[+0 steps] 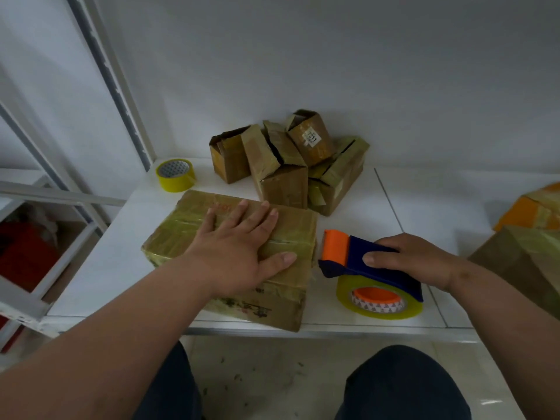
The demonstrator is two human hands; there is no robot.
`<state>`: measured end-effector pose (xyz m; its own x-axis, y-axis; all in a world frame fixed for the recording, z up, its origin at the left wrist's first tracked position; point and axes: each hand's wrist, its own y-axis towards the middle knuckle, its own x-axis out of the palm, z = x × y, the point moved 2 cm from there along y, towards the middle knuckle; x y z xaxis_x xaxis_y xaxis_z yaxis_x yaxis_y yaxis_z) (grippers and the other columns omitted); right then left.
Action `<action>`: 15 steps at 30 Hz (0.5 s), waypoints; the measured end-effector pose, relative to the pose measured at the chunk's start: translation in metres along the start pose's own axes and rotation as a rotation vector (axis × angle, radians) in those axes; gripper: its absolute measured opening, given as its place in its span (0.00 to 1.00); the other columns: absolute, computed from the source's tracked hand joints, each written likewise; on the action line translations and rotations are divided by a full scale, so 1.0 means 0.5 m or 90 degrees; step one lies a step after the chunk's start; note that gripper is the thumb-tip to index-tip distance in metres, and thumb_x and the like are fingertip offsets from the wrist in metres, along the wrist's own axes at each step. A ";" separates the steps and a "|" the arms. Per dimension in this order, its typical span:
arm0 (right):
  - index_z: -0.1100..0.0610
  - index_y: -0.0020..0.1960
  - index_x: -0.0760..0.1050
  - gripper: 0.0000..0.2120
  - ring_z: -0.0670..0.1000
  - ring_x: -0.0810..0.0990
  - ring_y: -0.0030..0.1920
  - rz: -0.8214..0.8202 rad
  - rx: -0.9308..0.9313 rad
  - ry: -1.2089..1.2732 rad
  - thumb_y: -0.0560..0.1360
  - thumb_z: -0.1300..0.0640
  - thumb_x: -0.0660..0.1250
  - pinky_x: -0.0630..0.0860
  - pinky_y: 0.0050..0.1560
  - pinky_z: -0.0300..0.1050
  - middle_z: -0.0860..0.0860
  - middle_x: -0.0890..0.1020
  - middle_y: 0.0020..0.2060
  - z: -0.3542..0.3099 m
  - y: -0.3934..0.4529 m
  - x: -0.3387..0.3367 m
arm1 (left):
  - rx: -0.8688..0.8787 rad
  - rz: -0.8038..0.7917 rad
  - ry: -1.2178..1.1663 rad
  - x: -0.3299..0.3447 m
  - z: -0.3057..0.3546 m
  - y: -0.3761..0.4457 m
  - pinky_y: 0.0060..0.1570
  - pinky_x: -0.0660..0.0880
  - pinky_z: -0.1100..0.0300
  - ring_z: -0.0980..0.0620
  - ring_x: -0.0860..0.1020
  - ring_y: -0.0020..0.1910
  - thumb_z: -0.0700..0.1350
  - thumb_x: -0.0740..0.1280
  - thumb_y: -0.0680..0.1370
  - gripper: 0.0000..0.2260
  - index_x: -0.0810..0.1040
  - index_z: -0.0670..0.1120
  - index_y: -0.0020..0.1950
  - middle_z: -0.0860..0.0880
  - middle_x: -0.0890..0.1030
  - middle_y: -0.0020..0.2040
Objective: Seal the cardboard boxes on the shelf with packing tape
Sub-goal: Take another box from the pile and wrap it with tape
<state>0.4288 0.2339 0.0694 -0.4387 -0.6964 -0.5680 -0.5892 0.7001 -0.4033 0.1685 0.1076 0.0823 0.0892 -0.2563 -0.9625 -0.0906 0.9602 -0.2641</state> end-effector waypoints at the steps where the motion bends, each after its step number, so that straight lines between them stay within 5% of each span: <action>1: 0.55 0.49 0.80 0.29 0.51 0.86 0.41 -0.003 -0.003 0.009 0.60 0.33 0.68 0.81 0.51 0.50 0.50 0.86 0.40 0.004 -0.005 -0.004 | 0.005 -0.005 -0.004 -0.002 0.000 0.000 0.74 0.37 0.39 0.54 0.33 0.76 0.76 0.35 0.68 0.41 0.34 0.60 0.77 0.60 0.33 0.77; 12: 0.54 0.49 0.80 0.43 0.51 0.85 0.40 0.019 -0.036 0.005 0.48 0.22 0.69 0.81 0.47 0.47 0.50 0.86 0.40 0.047 -0.044 -0.015 | 0.011 -0.013 -0.022 -0.007 -0.006 -0.002 0.75 0.37 0.42 0.56 0.34 0.77 0.76 0.37 0.67 0.43 0.35 0.59 0.78 0.61 0.35 0.77; 15: 0.53 0.48 0.80 0.36 0.49 0.85 0.39 0.016 -0.034 -0.043 0.53 0.25 0.67 0.81 0.46 0.46 0.48 0.86 0.39 0.038 -0.043 -0.016 | 0.011 -0.010 -0.019 -0.006 -0.003 -0.001 0.75 0.38 0.42 0.56 0.35 0.77 0.76 0.36 0.66 0.43 0.35 0.59 0.78 0.61 0.35 0.77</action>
<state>0.4580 0.2275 0.0690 -0.4088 -0.6649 -0.6252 -0.6148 0.7069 -0.3497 0.1669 0.1077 0.0851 0.1203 -0.2683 -0.9558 -0.0713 0.9580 -0.2779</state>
